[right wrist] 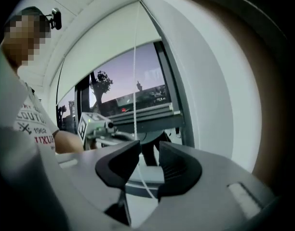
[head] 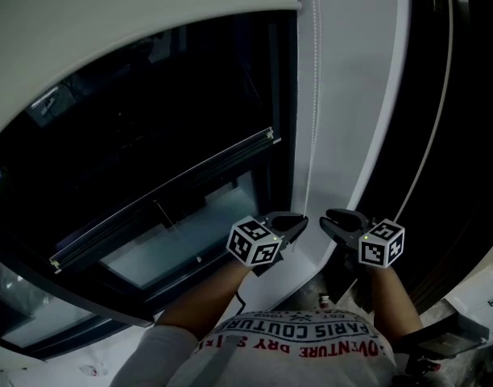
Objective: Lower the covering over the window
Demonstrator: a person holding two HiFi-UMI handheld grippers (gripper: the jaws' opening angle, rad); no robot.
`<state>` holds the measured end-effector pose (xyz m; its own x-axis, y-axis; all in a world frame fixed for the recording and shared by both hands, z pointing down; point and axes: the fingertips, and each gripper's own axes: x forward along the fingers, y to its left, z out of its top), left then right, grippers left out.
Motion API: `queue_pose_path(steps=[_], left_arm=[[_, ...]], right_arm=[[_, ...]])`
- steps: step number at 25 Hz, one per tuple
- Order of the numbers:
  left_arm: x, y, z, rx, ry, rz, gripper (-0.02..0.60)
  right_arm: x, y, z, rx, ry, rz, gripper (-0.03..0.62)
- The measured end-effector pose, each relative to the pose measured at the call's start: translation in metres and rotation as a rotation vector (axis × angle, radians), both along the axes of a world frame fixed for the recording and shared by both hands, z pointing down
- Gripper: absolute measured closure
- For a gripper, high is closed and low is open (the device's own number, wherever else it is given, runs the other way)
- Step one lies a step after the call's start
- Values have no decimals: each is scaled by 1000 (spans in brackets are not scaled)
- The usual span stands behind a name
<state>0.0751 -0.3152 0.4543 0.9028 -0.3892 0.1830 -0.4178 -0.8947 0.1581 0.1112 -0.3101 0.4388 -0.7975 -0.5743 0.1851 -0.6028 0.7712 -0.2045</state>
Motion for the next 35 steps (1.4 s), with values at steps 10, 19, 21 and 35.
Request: queue_pose_path(steps=[10, 19, 21, 35], left_arm=[[5, 14, -1, 10, -8, 28, 575], [11, 23, -4, 21, 5, 38, 575], [10, 23, -4, 23, 7, 37, 575], [2, 22, 16, 48, -30, 15, 575]], right_arm=[[-28, -6, -123, 172, -163, -81, 474], [-53, -4, -153, 239, -184, -106, 534], [-53, -6, -154, 253, -176, -92, 578], [-54, 1, -135, 254, -205, -84, 585]])
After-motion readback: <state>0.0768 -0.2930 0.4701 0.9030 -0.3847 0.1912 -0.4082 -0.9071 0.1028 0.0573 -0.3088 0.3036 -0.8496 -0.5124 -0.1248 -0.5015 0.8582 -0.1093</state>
